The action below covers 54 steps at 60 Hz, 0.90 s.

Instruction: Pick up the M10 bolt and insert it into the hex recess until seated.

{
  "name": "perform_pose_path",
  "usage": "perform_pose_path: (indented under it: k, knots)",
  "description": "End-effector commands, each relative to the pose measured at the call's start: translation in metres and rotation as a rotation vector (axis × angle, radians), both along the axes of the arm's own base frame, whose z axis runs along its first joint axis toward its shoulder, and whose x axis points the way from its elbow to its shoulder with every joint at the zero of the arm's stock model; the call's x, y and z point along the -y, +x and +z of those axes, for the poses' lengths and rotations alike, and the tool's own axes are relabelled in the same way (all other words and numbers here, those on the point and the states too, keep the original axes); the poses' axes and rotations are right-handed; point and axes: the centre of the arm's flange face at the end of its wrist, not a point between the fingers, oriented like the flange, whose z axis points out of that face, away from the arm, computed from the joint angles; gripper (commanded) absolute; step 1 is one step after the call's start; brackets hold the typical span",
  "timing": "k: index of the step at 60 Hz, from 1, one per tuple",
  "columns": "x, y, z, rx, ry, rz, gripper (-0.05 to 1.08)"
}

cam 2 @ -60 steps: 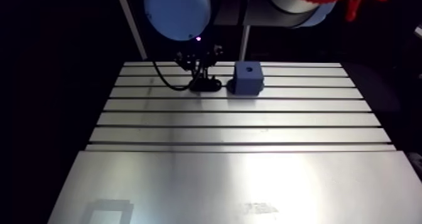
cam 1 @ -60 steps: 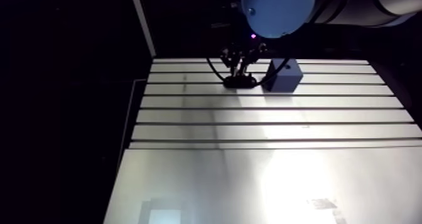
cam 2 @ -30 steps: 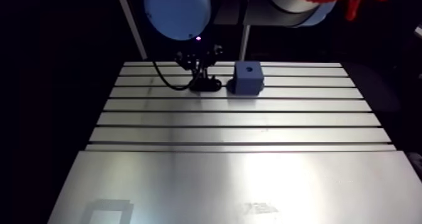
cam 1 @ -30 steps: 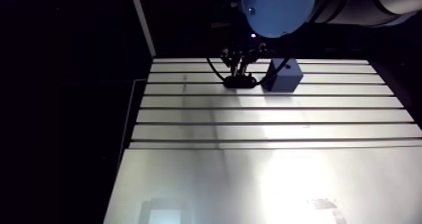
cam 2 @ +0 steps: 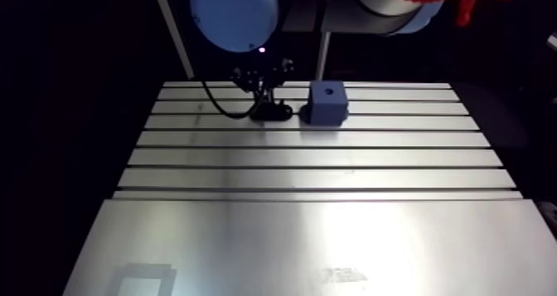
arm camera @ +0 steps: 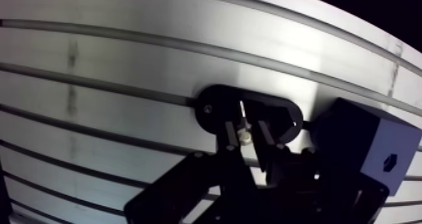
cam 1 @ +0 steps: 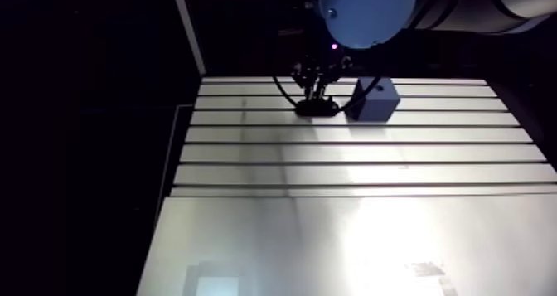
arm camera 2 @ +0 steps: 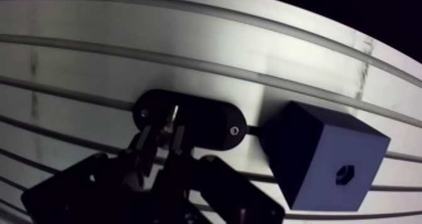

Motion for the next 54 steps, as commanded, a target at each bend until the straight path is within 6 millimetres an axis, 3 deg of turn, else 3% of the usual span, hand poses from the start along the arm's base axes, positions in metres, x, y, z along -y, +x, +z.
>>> perform_pose_path:
  k: [1,12,44,54]
  knots:
    - [0.000,-0.001,0.005,-0.008,-0.004,-0.001,0.79]
    - [0.001,-0.002,0.012,-0.017,-0.005,-0.002,0.80]
    - [-0.001,-0.010,0.057,-0.058,-0.004,0.006,0.81]
    - [-0.006,-0.016,0.089,-0.048,-0.001,0.019,0.81]
